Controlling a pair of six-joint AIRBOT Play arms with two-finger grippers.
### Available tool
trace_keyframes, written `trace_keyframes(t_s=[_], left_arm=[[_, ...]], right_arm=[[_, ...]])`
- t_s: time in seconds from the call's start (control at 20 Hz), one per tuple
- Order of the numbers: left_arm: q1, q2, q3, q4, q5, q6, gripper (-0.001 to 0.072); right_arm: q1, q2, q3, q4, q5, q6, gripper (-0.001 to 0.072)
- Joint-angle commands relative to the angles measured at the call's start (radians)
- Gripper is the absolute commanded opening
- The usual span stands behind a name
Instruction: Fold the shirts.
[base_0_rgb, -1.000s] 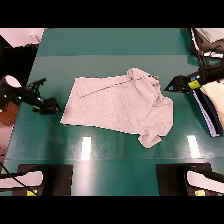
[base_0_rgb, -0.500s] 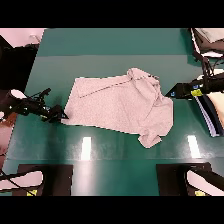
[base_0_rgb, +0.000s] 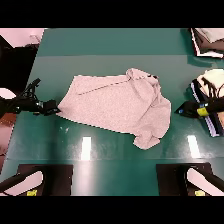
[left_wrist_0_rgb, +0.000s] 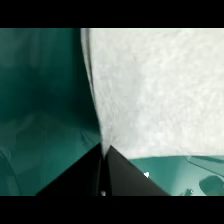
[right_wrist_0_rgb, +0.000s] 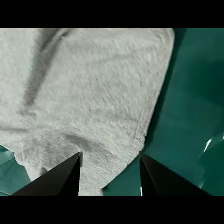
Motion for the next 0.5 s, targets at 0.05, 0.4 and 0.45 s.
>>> trace_keyframes(t_s=[0.05, 0.4, 0.45], left_arm=[[0.0, 0.037, 0.0, -0.005, -0.034, -0.002, 0.0022], [0.0, 0.037, 0.0, -0.005, -0.061, -0.002, 0.0021], [0.0, 0.037, 0.0, -0.005, -0.061, -0.003, 0.0021]], right_arm=[[-0.068, -0.041, -0.196, 0.053, -0.074, -0.037, 0.0405], [-0.067, -0.147, -0.255, 0.208, -0.177, -0.097, 0.0394], [-0.067, -0.154, -0.255, 0.206, -0.169, -0.098, 0.033]])
